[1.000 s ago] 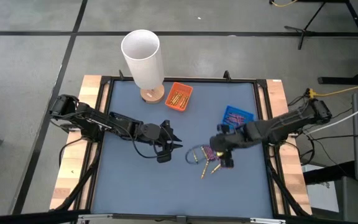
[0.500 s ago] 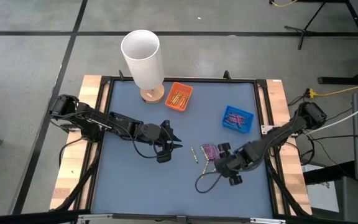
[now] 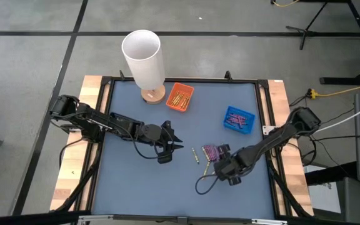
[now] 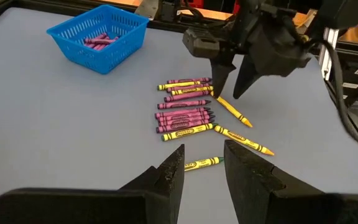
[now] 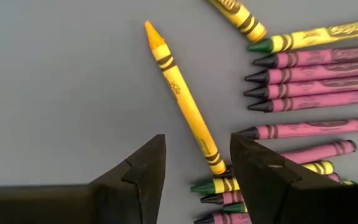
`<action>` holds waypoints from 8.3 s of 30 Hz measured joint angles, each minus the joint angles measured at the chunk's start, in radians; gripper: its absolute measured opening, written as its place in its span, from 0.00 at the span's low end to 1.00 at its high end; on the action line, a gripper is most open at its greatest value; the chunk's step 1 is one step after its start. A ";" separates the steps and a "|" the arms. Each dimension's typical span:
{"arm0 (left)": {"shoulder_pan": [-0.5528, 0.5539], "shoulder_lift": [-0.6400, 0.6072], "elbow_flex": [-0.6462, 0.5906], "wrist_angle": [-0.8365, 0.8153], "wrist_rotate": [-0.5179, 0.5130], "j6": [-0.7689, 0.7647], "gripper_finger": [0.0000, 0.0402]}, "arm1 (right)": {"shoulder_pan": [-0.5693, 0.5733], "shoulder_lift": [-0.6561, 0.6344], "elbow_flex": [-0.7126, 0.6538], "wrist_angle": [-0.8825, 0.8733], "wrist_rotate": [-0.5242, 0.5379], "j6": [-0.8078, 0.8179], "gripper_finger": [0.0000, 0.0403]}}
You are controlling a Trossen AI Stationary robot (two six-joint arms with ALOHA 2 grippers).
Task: Sort crayons
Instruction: Put the yellow crayon into the orange basket, then put the green crayon into the black basket
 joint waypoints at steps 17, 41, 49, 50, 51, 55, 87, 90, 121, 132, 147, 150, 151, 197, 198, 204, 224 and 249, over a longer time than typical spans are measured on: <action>0.000 0.000 0.000 -0.001 0.000 0.000 0.24 | 0.001 0.054 0.003 0.007 -0.011 -0.001 0.25; 0.000 0.000 -0.001 -0.004 0.000 0.000 0.24 | -0.002 0.061 0.066 0.013 -0.015 -0.038 0.07; 0.000 0.000 -0.001 -0.005 0.000 0.000 0.24 | -0.009 0.059 0.155 -0.007 0.098 -0.155 0.07; 0.000 0.000 -0.001 -0.005 0.000 0.000 0.24 | -0.017 0.059 0.165 -0.009 0.116 -0.175 0.07; 0.000 0.000 -0.001 -0.005 0.000 0.000 0.24 | -0.024 0.059 0.175 -0.009 0.137 -0.196 0.07; 0.000 0.000 -0.001 -0.004 0.000 0.000 0.24 | -0.073 0.059 0.205 -0.009 0.223 -0.297 0.07; 0.000 0.000 -0.001 -0.003 -0.001 0.000 0.24 | -0.807 0.079 0.218 0.512 0.092 -1.484 0.07; 0.000 0.000 -0.001 -0.004 -0.003 0.000 0.24 | -0.846 0.093 0.218 0.556 0.036 -1.489 0.07; -0.001 0.000 -0.001 -0.004 -0.044 -0.003 0.24 | -0.897 0.177 0.217 0.739 0.001 -1.488 0.21; -0.001 0.000 -0.001 -0.004 -0.044 -0.001 0.24 | -0.897 0.177 0.217 0.738 0.015 -1.488 0.38; 0.000 0.000 -0.001 0.123 -0.045 0.000 0.24 | -0.739 0.177 0.217 0.725 0.724 -1.349 0.37; 0.002 -0.001 -0.001 0.165 -0.045 0.000 0.24 | -0.686 0.176 0.217 0.722 0.857 -1.331 0.37; 0.002 -0.001 -0.001 0.168 -0.045 0.005 0.24 | -0.671 0.172 0.217 0.713 0.889 -1.320 0.37; 0.082 0.506 0.284 0.319 0.400 0.361 0.37 | -0.241 -0.424 0.217 -0.850 0.489 0.616 0.37; 0.082 0.506 0.284 0.294 0.400 0.373 0.37 | -0.241 -0.424 0.217 -0.847 0.489 0.619 0.37; 0.082 0.506 0.284 0.188 0.398 0.478 0.37 | -0.242 -0.424 0.217 -0.823 0.489 0.620 0.37; 0.194 0.505 0.283 0.098 0.509 0.552 0.37 | -0.242 -0.424 0.217 -0.762 0.489 0.618 0.37; 0.203 0.605 0.284 0.095 0.586 0.543 0.37 | -0.242 -0.423 0.217 -0.761 0.489 0.617 0.37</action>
